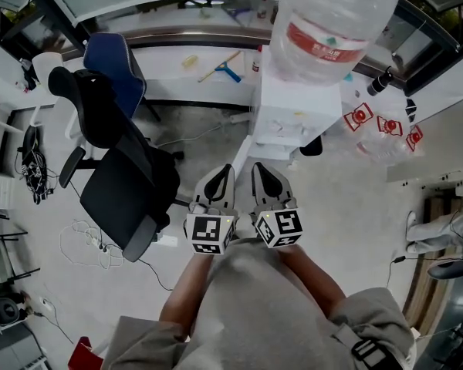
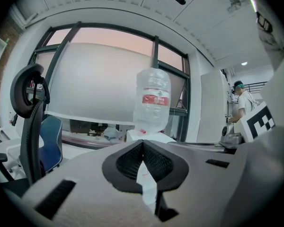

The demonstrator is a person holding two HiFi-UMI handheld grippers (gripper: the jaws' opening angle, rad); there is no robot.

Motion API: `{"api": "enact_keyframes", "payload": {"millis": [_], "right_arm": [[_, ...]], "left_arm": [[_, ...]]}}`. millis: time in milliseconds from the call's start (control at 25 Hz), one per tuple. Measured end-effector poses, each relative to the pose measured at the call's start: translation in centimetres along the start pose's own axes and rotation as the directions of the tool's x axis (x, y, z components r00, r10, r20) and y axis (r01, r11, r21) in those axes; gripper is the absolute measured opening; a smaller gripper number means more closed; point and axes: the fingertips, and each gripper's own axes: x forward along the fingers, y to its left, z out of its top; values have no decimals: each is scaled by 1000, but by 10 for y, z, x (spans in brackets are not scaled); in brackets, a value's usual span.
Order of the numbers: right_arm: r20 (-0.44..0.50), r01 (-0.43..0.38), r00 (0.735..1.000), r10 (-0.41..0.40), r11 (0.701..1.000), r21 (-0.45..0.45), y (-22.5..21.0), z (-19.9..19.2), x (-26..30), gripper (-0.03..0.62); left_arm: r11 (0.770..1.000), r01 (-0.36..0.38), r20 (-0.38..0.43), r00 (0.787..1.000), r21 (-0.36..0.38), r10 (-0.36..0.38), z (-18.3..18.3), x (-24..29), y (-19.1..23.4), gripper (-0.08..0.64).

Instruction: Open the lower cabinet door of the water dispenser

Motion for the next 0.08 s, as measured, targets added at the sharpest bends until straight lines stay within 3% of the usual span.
{"api": "enact_keyframes", "payload": {"millis": [80], "right_arm": [[4,-2,1000,2,1000,-1,-1,-2,-1,9]], "left_arm": [[1000,0,5,1000,0,0,-3,-1,-2,8]]}}
